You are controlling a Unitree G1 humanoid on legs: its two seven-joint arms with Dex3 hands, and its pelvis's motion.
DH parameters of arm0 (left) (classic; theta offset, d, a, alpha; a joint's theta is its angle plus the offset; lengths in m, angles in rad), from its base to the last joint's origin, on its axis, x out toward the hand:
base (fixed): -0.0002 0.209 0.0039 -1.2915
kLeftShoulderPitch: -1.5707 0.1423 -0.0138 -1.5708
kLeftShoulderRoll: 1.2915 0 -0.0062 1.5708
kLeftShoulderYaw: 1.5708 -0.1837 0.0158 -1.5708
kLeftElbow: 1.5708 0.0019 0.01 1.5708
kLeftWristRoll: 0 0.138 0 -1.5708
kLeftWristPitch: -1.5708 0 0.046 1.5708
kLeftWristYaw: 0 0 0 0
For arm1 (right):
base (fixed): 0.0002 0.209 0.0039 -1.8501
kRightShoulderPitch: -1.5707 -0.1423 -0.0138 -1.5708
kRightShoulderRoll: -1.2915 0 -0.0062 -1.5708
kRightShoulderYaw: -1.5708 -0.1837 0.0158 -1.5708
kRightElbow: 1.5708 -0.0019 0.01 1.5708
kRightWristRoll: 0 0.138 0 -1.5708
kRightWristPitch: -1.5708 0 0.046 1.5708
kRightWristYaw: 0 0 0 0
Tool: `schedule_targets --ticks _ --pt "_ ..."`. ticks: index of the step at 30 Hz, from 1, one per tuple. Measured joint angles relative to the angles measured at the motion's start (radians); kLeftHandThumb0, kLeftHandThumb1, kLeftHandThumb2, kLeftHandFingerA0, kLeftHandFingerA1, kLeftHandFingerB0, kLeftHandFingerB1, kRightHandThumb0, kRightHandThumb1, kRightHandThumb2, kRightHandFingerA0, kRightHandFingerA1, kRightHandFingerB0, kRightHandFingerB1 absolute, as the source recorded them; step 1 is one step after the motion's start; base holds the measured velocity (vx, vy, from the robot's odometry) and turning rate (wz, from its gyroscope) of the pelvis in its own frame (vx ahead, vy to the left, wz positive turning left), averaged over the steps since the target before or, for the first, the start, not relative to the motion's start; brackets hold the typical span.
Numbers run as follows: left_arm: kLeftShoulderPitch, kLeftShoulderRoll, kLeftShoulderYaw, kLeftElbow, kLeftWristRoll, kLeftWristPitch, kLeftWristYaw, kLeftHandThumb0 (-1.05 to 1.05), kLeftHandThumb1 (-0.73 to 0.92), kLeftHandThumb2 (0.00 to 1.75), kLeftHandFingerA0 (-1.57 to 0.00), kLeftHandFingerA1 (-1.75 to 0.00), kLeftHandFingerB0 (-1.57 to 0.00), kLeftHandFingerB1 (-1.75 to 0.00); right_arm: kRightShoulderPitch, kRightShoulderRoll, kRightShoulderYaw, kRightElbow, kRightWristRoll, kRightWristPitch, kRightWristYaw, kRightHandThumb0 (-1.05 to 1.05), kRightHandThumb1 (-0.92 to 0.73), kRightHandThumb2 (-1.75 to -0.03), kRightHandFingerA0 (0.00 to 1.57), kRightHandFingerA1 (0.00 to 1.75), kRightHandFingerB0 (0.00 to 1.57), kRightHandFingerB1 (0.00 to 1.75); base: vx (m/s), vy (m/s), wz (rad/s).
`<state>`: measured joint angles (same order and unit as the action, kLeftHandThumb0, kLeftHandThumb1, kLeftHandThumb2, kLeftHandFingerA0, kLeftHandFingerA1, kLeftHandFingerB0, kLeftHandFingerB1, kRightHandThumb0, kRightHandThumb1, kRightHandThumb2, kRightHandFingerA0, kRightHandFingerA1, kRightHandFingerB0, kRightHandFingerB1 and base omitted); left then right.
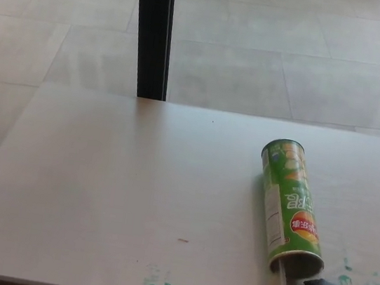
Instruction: Use the finger on the right hand of the robot to pull out the chips tray kept inside a container in the middle of the desk
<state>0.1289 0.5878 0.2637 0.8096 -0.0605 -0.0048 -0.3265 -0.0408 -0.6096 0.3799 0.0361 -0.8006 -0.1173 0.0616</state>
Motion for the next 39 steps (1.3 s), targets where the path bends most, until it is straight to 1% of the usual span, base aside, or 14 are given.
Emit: schedule_targets --ticks 1,6,7,11,13,20,29,31,33,34,35,36,37,39 --pt "-0.001 0.0 0.0 0.002 0.0 0.0 -0.002 -0.25 0.62 0.6 -0.6 -0.73 -0.55 -0.61 -0.003 0.001 0.004 0.007 -0.008 0.001 -0.004 -0.36 -0.57 -0.58 0.86 1.3 0.3 0.39 0.0 0.0 0.0" --pt "0.002 0.0 0.0 -0.008 -0.001 0.0 -0.004 -0.27 0.63 0.61 -0.59 -0.72 -0.54 -0.61 -0.01 0.007 0.009 0.042 -0.024 -0.004 -0.033 -0.36 -0.58 -0.58 0.85 1.32 0.32 0.37 0.0 0.0 0.0" --pt "0.002 0.001 0.0 -0.008 -0.001 0.0 -0.004 -0.27 0.64 0.61 -0.59 -0.72 -0.52 -0.6 -0.008 0.007 0.009 0.043 -0.025 -0.005 -0.037 -0.37 -0.57 -0.59 0.8 1.35 0.31 0.38 0.0 0.0 0.0" --pt "0.003 0.003 0.0 -0.014 0.0 0.001 -0.005 -0.26 0.62 0.61 -0.59 -0.72 -0.53 -0.61 0.008 0.001 0.009 0.04 -0.031 -0.009 -0.051 -0.37 -0.58 -0.6 0.81 1.35 0.3 0.39 0.0 0.0 0.0" --pt "0.004 0.004 0.0 -0.017 0.0 0.001 -0.007 -0.26 0.62 0.62 -0.59 -0.72 -0.54 -0.62 0.016 -0.002 0.009 0.035 -0.032 -0.009 -0.052 -0.36 -0.58 -0.57 0.83 1.37 0.37 0.39 0.0 0.0 0.0" --pt "0.003 0.006 0.001 -0.022 -0.001 0.006 -0.01 -0.25 0.63 0.61 -0.6 -0.71 -0.55 -0.61 0.074 -0.023 -0.012 -0.036 -0.028 -0.011 -0.051 -0.38 -0.61 -0.58 0.84 1.33 0.34 0.41 0.0 0.0 0.0" --pt "0.001 0.012 0.001 -0.022 0.0 0.01 -0.011 -0.25 0.65 0.6 -0.58 -0.71 -0.53 -0.6 0.183 -0.045 -0.052 -0.125 0.013 -0.013 -0.013 -0.34 -0.59 -0.58 0.87 1.3 0.39 0.38 0.0 0.0 0.0" --pt "0.001 0.014 0.001 -0.02 0.0 0.01 -0.011 -0.25 0.64 0.61 -0.61 -0.73 -0.55 -0.61 0.198 -0.045 -0.058 -0.127 0.024 -0.017 -0.013 -0.33 -0.6 -0.58 0.85 1.28 0.39 0.37 0.0 0.0 0.0" --pt "0.001 0.014 0.001 -0.02 0.0 0.01 -0.011 -0.25 0.63 0.62 -0.62 -0.73 -0.56 -0.62 0.211 -0.045 -0.064 -0.131 0.033 -0.018 -0.012 -0.33 -0.61 -0.59 0.79 1.33 0.37 0.36 0.0 0.0 0.0" --pt "0.001 0.014 0.001 -0.02 0.0 0.011 -0.011 -0.25 0.62 0.61 -0.6 -0.73 -0.55 -0.62 0.22 -0.046 -0.067 -0.134 0.039 -0.019 -0.011 -0.42 -0.5 -0.8 0.87 1.22 0.32 0.48 0.0 0.0 0.0" --pt "0.001 0.014 0.001 -0.02 0.0 0.011 -0.011 -0.25 0.63 0.6 -0.61 -0.72 -0.56 -0.61 0.228 -0.047 -0.069 -0.135 0.045 -0.021 -0.01 -0.33 -0.61 -0.58 0.8 1.36 0.37 0.37 0.0 0.0 0.0" --pt "0.0 0.014 0.001 -0.02 0.0 0.011 -0.011 -0.26 0.64 0.6 -0.61 -0.72 -0.55 -0.6 0.234 -0.047 -0.072 -0.137 0.05 -0.023 -0.01 -0.42 -0.51 -0.8 0.87 1.22 0.32 0.48 0.0 0.0 0.0" --pt "-0.002 0.014 0.001 -0.019 0.0 0.011 -0.011 -0.27 0.64 0.6 -0.61 -0.71 -0.54 -0.6 0.242 -0.048 -0.075 -0.139 0.057 -0.026 -0.01 -0.34 -0.6 -0.58 0.83 1.35 0.38 0.38 0.0 0.0 0.0" --pt "-0.008 0.015 0.001 -0.009 0.0 0.011 -0.011 -0.27 0.63 0.6 -0.61 -0.72 -0.54 -0.6 0.251 -0.051 -0.079 -0.142 0.065 -0.031 -0.01 -0.34 -0.58 -0.59 0.84 1.29 0.37 0.39 0.0 0.0 0.0"
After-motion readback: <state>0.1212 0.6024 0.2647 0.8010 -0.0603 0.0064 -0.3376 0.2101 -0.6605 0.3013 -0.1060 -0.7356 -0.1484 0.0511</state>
